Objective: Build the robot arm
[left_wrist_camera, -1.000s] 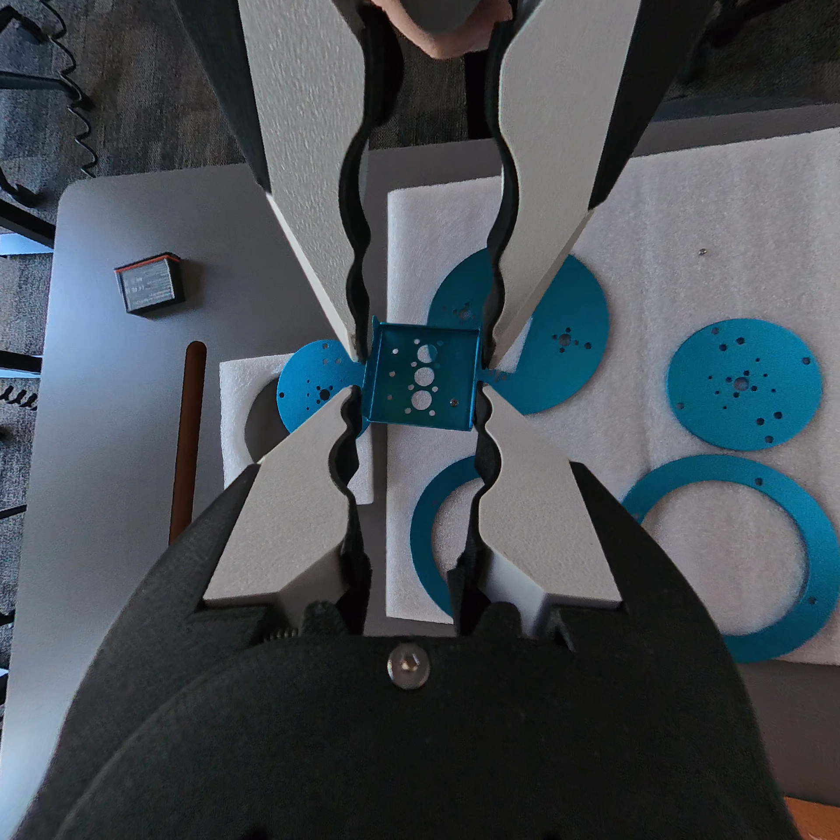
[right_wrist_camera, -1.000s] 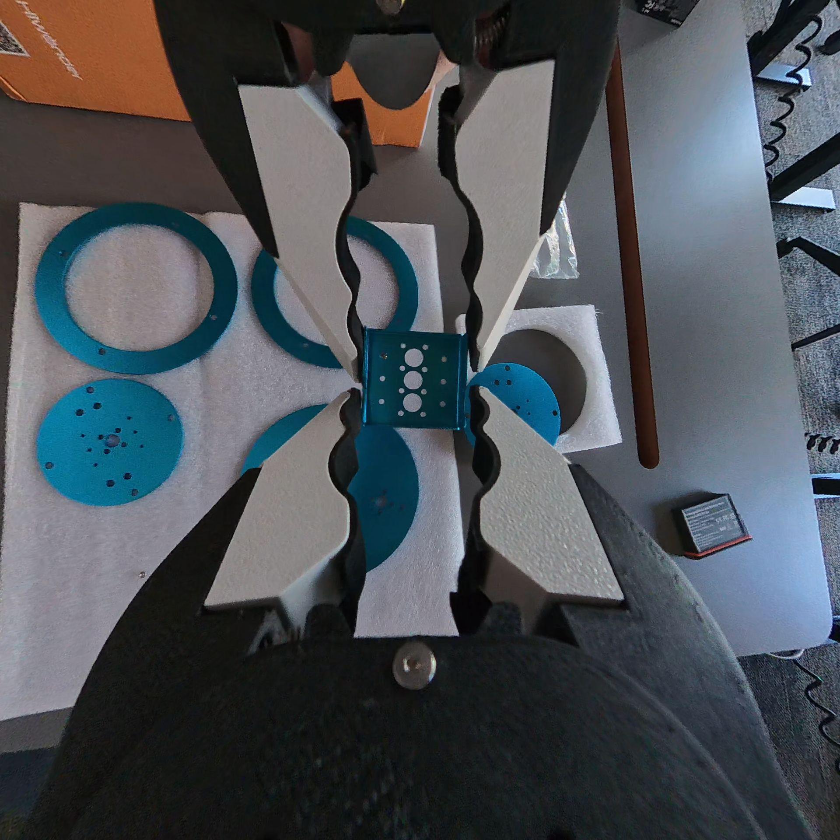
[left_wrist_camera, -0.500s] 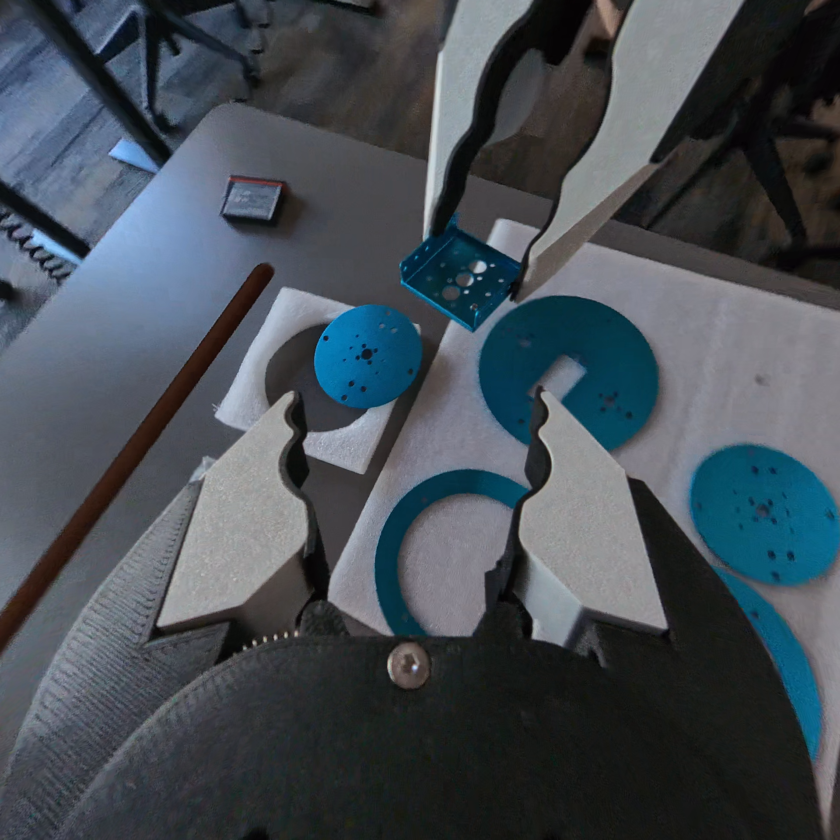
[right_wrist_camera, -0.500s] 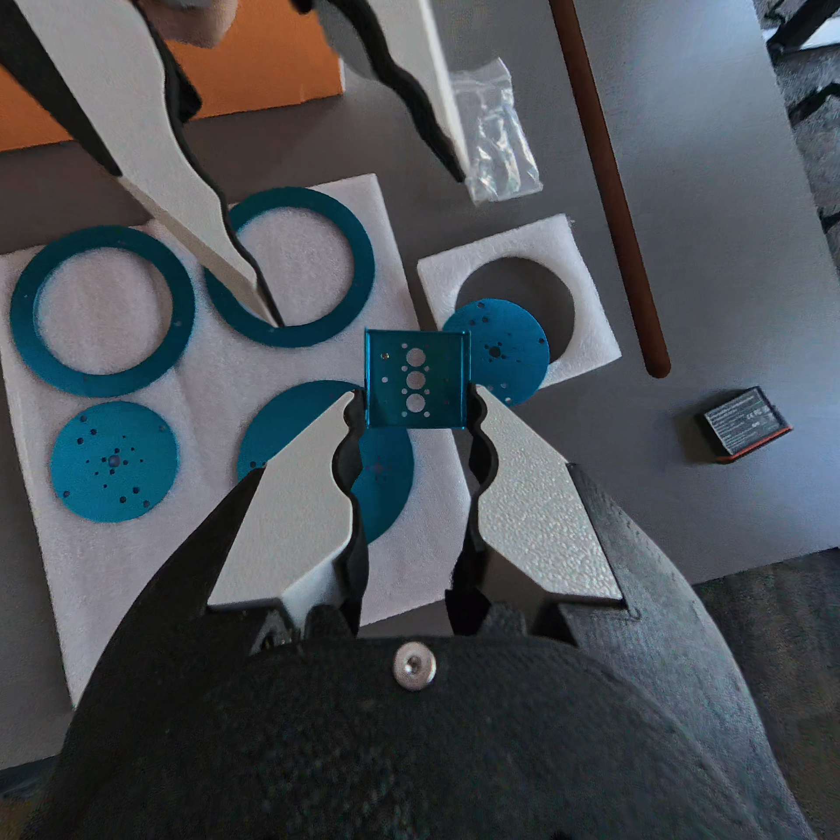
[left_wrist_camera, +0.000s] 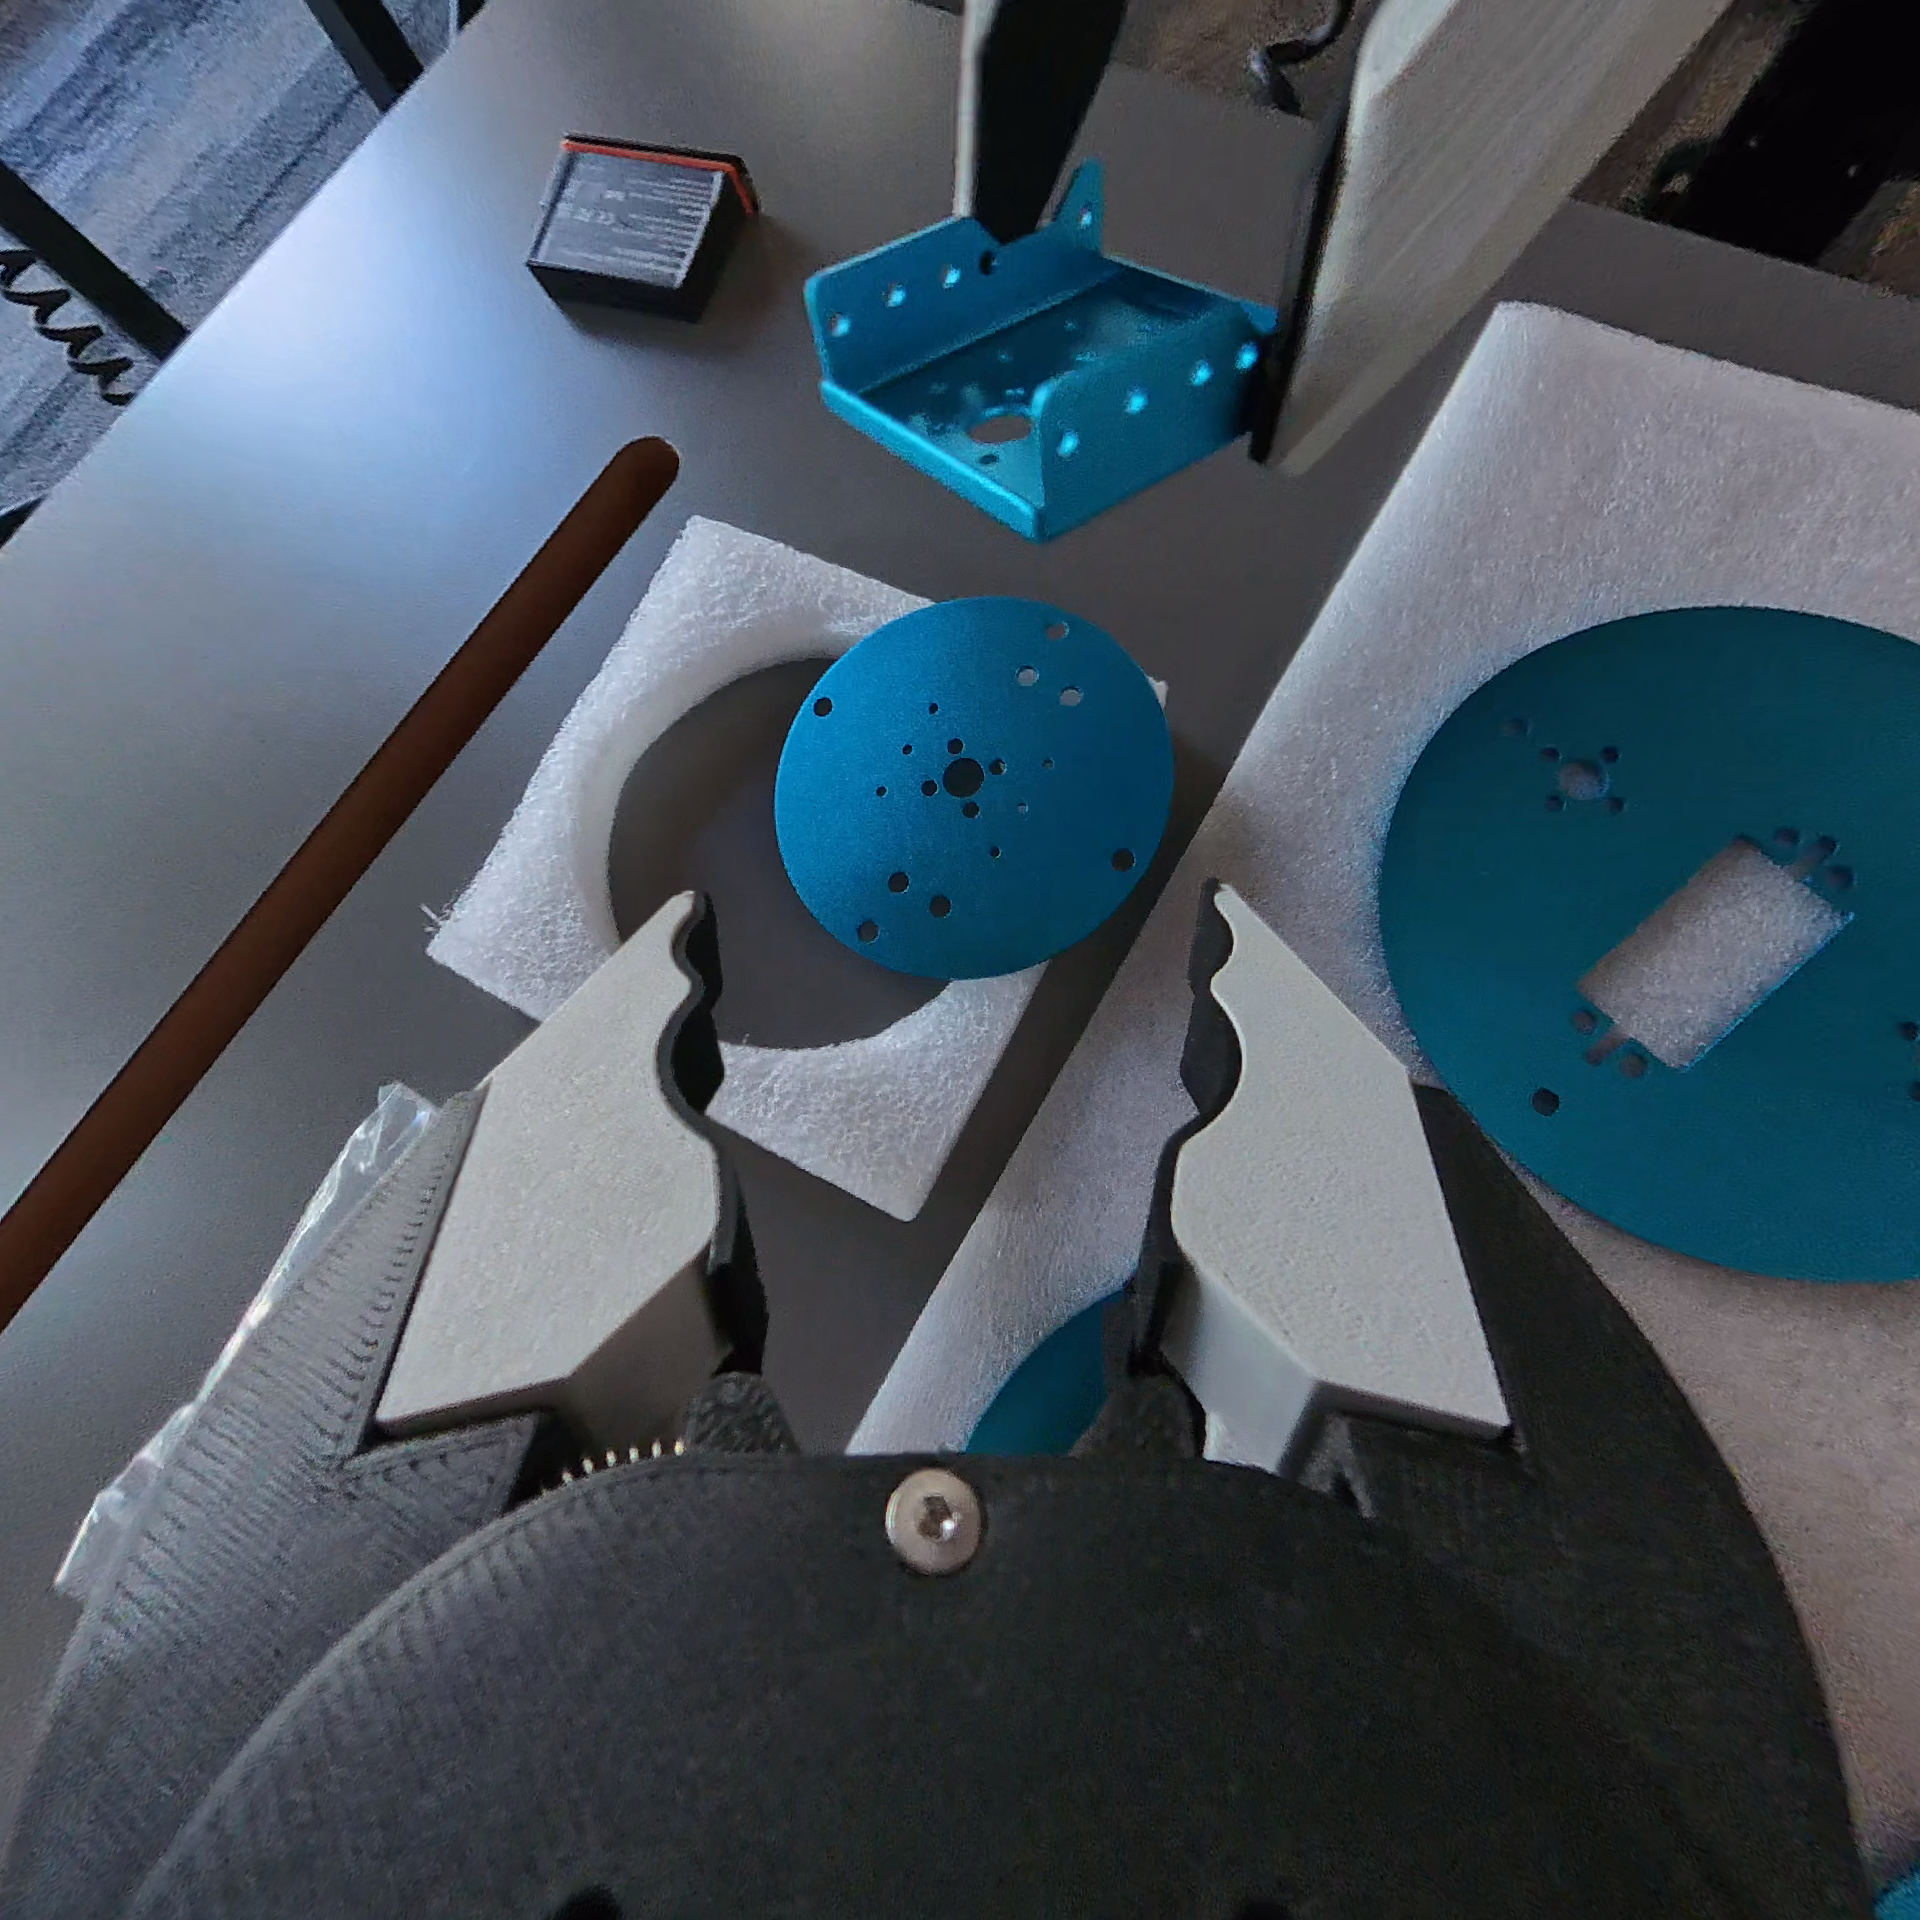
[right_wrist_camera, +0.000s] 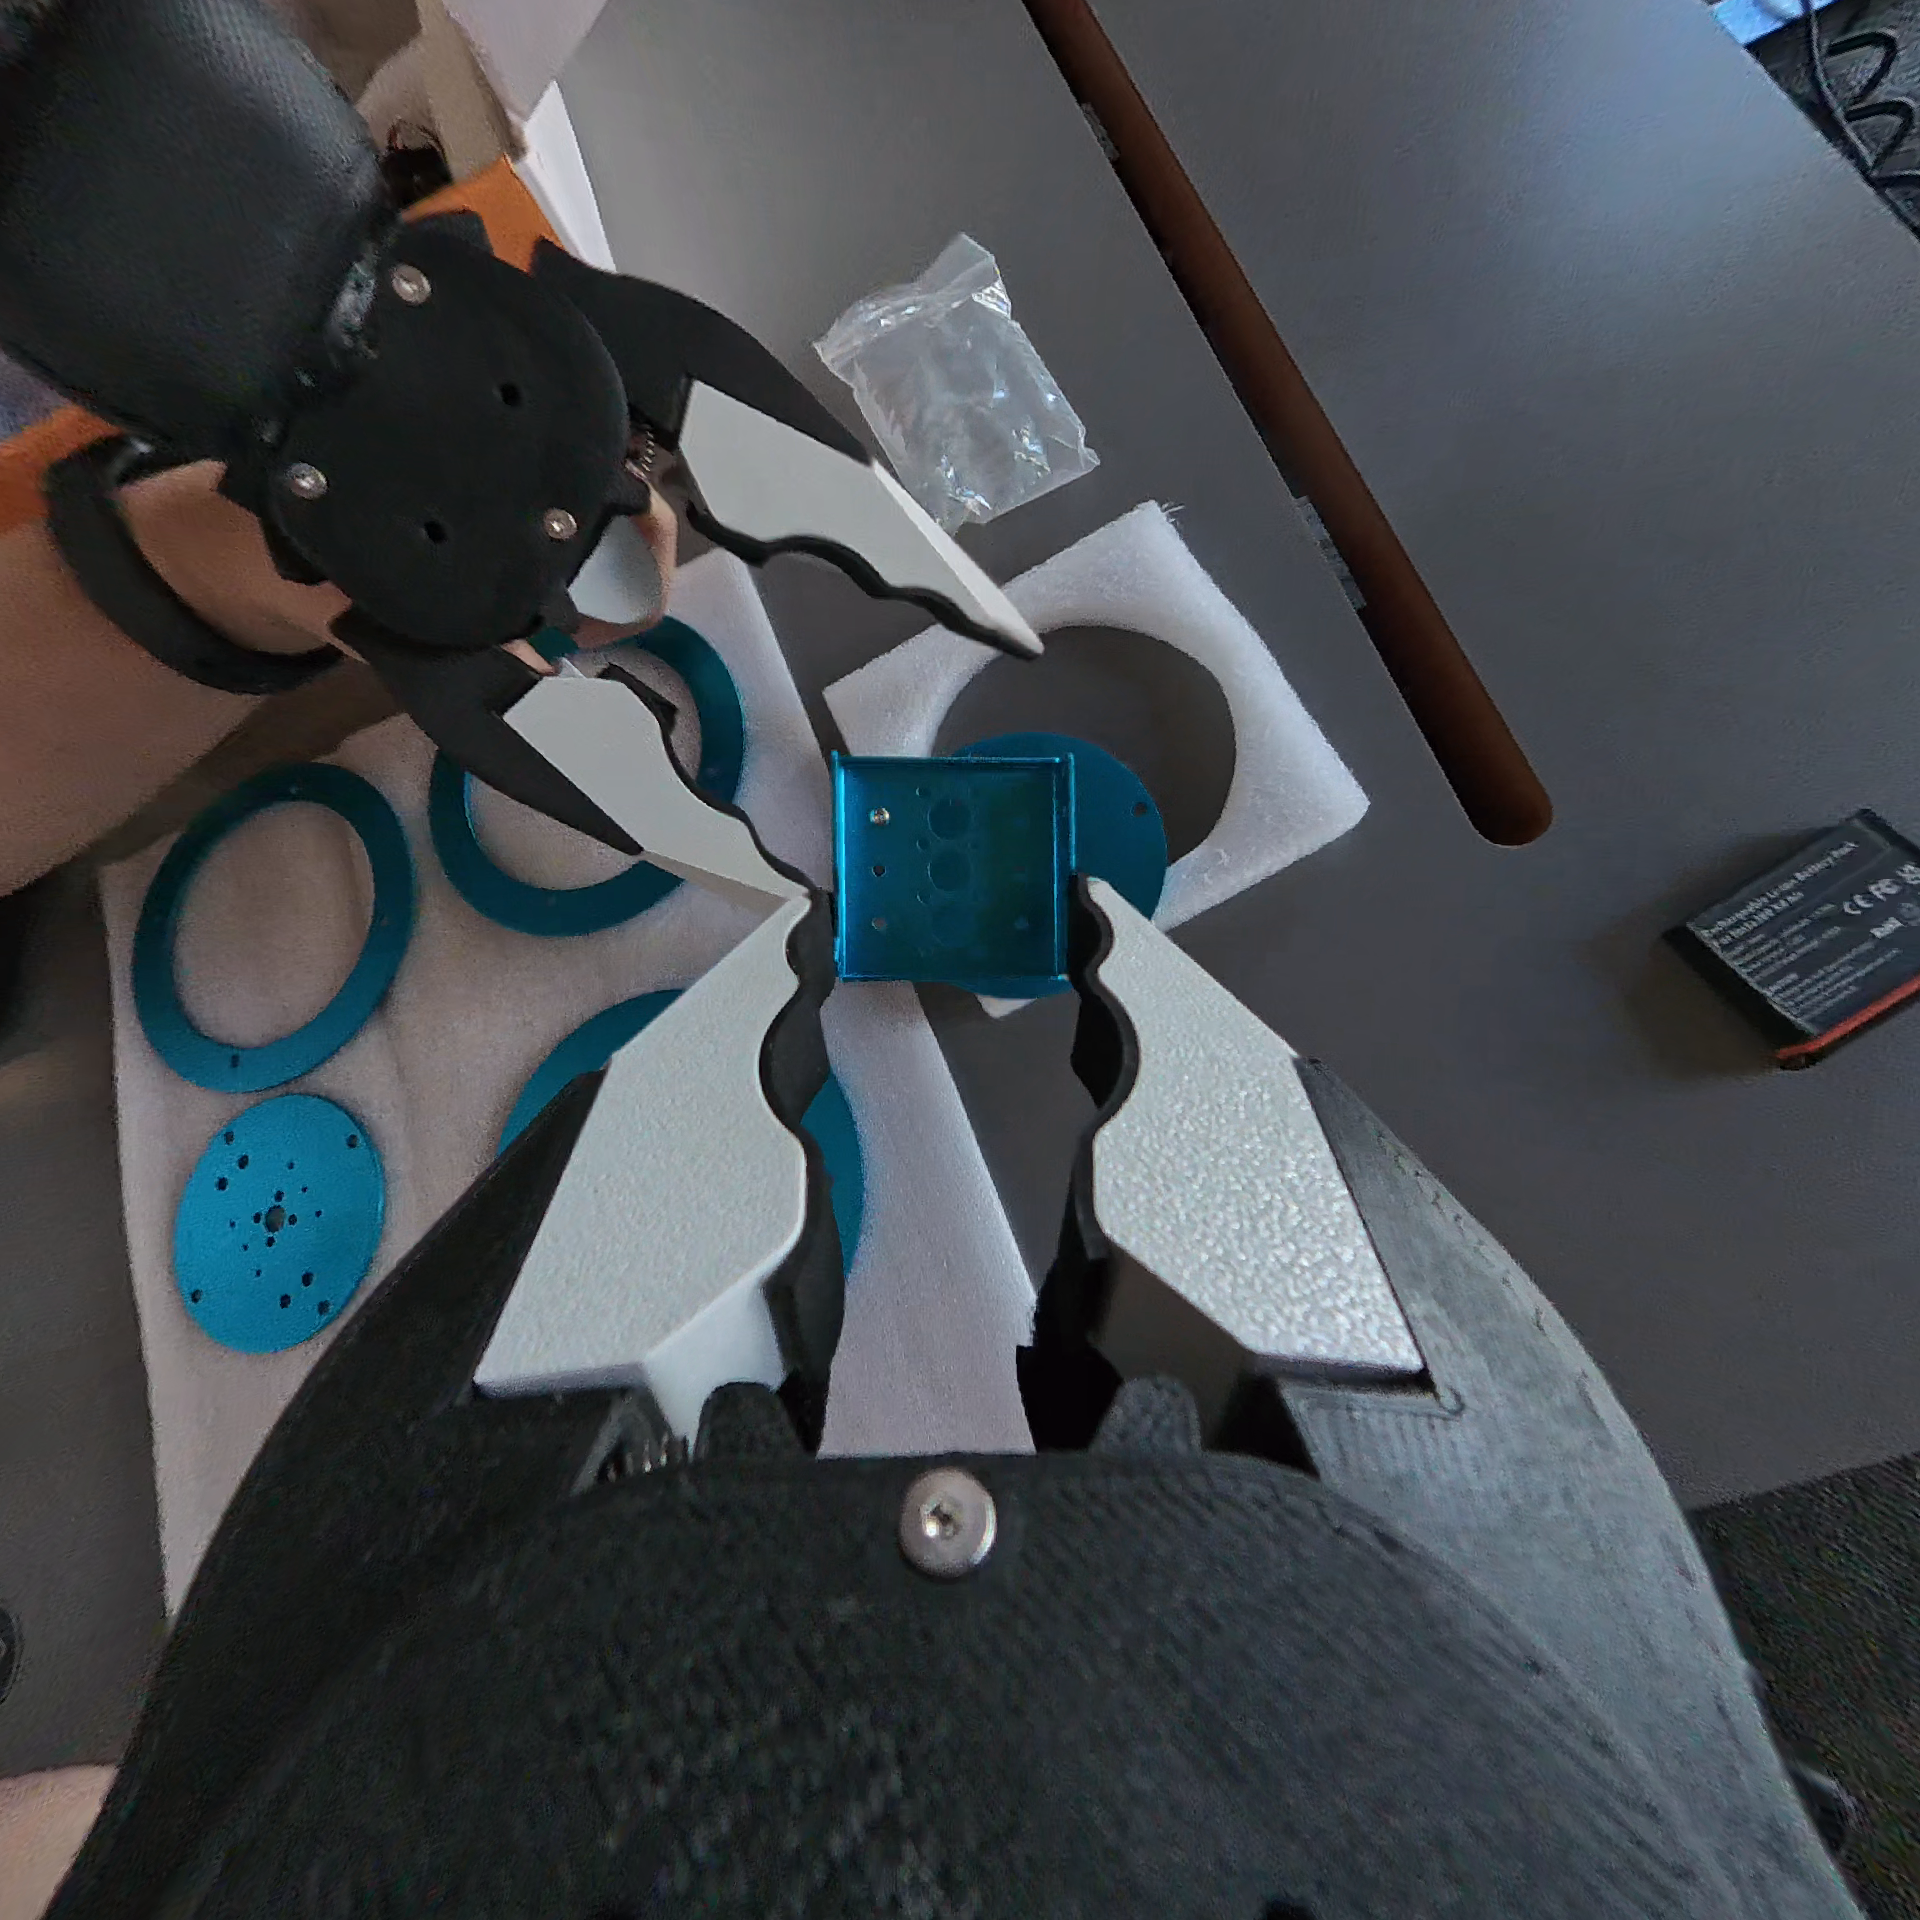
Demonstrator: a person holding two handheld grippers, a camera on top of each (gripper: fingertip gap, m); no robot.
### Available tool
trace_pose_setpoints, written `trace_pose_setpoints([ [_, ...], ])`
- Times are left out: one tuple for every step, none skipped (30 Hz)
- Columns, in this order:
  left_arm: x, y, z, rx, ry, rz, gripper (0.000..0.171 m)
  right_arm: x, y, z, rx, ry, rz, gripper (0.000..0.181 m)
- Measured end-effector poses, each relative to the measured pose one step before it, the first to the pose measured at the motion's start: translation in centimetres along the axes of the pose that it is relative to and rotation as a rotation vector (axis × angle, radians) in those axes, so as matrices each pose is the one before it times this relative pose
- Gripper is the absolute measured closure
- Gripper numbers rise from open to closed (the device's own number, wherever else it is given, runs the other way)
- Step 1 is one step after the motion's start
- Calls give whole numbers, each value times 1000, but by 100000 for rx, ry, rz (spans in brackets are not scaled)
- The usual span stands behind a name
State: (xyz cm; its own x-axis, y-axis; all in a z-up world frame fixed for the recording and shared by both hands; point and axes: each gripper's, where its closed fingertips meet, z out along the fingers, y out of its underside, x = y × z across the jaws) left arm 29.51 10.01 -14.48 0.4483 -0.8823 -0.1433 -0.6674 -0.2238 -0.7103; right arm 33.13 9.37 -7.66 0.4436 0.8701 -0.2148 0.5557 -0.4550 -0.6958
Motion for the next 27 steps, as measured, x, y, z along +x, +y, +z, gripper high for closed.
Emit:
trace_pose_setpoints([
  [5,140,274,-543,835,1502,82,115,-98,205,418,-959,183,137],
  [-49,173,227,-581,172,1815,82,7,4,301,-734,-1339,-310,137],
  [26,31,141,293,781,775,83,-47,13,348,-1063,-1326,-1025,137],
  [12,-112,56,1246,1248,-757,83,137,163,367,-1887,-27,-1174,137],
  [44,-64,46,1070,1886,-1243,83,193,220,339,-2166,247,-1054,137],
  [59,-30,43,849,2055,-1040,84,120,168,308,-1494,-271,-853,137],
  [8,-25,46,785,1635,-759,87,277,185,220,-1248,500,-318,137],
  [4,26,89,328,1353,-513,87,267,94,153,-310,554,-5,137],
  [127,9,115,48,1706,-44,88,61,69,149,94,-558,-442,137],
  [150,-25,150,292,1422,817,91,108,100,118,175,-65,-878,137],
  [71,-20,190,205,734,1546,91,94,95,113,297,-426,-532,137],
  [-27,-57,174,116,561,1152,91,85,66,156,46,-764,915,137],
  [-113,-102,118,151,627,60,90,172,126,146,-430,-60,699,137],
  [-277,-21,80,-177,-130,-332,86,284,251,162,-969,774,539,137],
  [-229,5,65,-33,113,-163,85,213,412,169,-1986,386,622,137],
  [-10,16,41,390,1035,-510,89,195,348,158,-1658,552,241,137],
  [109,80,1,199,915,-234,91,52,88,146,-580,-111,-110,137],
  [101,26,-41,219,212,1003,93,-31,-156,112,641,-453,-577,137],
  [50,-25,-55,247,-298,1694,95,-88,-226,85,895,-454,-707,137],
  [-24,5,-23,23,-496,1331,95,-171,-106,68,58,-876,-557,137],
  [-15,1,0,230,-300,673,96,-85,-71,76,-44,-125,-461,137],
  [-11,-2,4,483,-44,257,96,-138,-45,125,-155,-419,-302,137],
  [-11,-10,1,339,119,-73,96,-135,98,136,-1041,-554,-411,137],
  [-9,-18,4,240,143,-114,96,84,123,146,-1261,656,-367,137],
  [-26,-30,5,316,-144,131,96,74,95,151,-1013,478,-369,137],
  [-54,-18,9,258,-452,249,96,27,104,144,-883,14,-271,137],
  [-22,-27,-2,132,-278,326,96,73,78,154,-522,201,-52,137],
])
